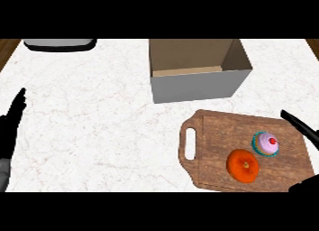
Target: Pick the squash from the cutting board and place it in the cardboard box
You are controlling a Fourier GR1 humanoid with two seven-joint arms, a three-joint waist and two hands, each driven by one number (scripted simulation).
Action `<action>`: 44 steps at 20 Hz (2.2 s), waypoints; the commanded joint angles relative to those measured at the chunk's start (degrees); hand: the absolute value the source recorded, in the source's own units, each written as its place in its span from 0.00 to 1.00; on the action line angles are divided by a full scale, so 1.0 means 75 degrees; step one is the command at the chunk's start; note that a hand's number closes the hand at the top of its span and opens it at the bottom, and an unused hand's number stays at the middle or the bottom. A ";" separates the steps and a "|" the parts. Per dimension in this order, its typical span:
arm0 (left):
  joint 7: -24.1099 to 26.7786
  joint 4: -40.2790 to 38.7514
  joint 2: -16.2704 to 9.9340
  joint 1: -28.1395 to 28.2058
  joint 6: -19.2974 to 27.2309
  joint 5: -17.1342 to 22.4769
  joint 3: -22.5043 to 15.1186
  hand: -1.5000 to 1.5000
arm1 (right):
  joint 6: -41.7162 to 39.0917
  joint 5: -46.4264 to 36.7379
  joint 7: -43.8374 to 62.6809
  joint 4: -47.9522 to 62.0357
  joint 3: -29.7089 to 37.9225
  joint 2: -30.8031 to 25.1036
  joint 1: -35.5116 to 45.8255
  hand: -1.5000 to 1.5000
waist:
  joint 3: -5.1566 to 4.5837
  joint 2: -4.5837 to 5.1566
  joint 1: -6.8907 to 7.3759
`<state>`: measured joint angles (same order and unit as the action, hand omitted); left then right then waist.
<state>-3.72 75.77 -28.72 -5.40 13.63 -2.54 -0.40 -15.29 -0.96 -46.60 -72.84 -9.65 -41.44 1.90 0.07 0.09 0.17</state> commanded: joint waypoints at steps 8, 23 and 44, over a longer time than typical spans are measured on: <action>0.0194 -0.0393 0.0260 -0.0197 0.0116 -0.0369 -0.0049 0.50 | -0.0265 -0.2599 0.1794 -0.0885 -0.1224 -0.0931 0.0950 0.00 | -0.0019 0.0002 0.0023; 0.0153 -0.0197 0.0242 -0.0147 -0.0541 -0.0461 0.0685 0.50 | -0.1810 -0.4412 0.3697 -0.1102 -0.1553 0.0507 0.1746 0.00 | -0.0009 -0.0010 0.0004; -0.0266 0.0280 0.1066 -0.0129 -0.0726 -0.1319 0.0973 0.50 | -0.3456 -0.4959 0.3413 -0.3479 -0.0531 0.1268 0.0417 0.00 | -0.0009 -0.0022 -0.0043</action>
<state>-3.77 76.48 -22.18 -5.76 7.92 -11.15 7.15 -38.11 -38.23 -20.92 -93.94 -15.29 -31.79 7.29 0.00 -0.03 -0.05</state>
